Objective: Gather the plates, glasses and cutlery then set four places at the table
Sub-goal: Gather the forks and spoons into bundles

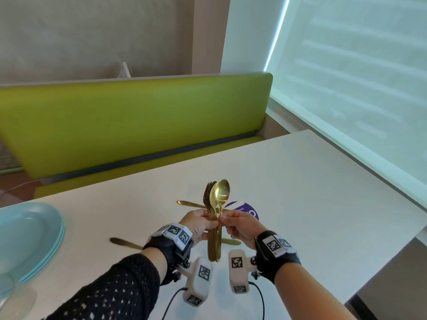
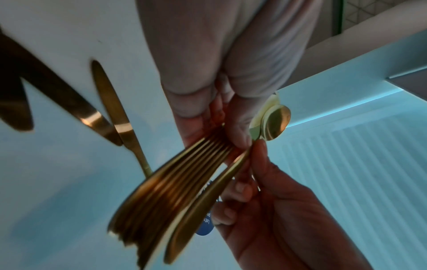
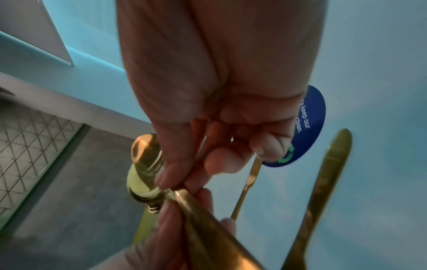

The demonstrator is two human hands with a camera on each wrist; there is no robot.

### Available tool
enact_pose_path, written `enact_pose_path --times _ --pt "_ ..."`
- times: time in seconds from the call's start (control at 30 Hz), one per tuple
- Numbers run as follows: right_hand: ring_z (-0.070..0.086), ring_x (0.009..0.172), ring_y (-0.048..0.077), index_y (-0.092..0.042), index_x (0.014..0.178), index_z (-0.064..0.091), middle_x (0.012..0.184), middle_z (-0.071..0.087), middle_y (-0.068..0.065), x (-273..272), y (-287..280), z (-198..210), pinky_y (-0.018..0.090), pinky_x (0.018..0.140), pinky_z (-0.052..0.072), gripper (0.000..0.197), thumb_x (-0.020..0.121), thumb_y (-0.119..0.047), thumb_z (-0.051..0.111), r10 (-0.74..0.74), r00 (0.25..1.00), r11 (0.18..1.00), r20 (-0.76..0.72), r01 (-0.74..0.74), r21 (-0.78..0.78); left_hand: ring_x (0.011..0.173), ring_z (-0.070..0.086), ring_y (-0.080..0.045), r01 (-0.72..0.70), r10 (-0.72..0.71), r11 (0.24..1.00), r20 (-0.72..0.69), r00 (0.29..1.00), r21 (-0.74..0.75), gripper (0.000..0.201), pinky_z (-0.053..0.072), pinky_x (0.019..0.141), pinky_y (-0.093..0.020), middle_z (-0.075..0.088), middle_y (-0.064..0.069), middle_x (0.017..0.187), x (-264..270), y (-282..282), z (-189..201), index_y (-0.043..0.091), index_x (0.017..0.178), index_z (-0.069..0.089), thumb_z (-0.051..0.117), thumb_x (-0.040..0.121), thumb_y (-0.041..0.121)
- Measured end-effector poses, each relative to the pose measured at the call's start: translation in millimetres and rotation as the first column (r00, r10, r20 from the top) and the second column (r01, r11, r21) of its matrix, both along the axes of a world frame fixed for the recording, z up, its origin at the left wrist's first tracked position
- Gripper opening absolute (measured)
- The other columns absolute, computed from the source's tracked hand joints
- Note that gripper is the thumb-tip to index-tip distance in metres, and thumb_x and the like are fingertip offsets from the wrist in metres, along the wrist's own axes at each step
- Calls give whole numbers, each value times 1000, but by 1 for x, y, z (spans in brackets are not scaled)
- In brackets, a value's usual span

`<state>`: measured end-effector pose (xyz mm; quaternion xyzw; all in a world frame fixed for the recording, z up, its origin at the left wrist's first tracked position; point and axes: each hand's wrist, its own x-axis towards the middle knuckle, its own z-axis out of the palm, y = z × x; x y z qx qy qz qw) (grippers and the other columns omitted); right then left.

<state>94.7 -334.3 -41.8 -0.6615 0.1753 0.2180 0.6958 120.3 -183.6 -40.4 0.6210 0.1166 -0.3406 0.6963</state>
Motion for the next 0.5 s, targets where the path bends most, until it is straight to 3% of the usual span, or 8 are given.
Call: enact_pose_path --times 0.1,0.37,0.5 --pt "43 45 4 -18 69 64 67 66 -6 -9 12 4 17 49 32 21 90 -15 61 14 1000 999 -2 -14 -42 74 63 -22 8 -8 1000 1 1000 -5 18 55 65 -35 64 -11 82 -10 13 4 7 89 59 56 86 -10" --pt "48 52 7 -18 74 66 73 70 -3 -54 63 20 18 50 34 13 87 -21 66 27 1000 971 15 -23 -239 75 62 -18 28 -29 1000 54 998 9 21 53 64 -32 63 -6 81 -58 61 18 12 86 59 58 85 -10" --pt "50 48 6 -18 70 65 62 69 -6 -89 105 32 17 47 30 16 85 -17 67 3 997 950 75 20 -313 74 62 -17 36 -36 999 93 995 1 23 53 71 -35 64 -5 82 -93 99 25 11 90 59 60 83 -11"
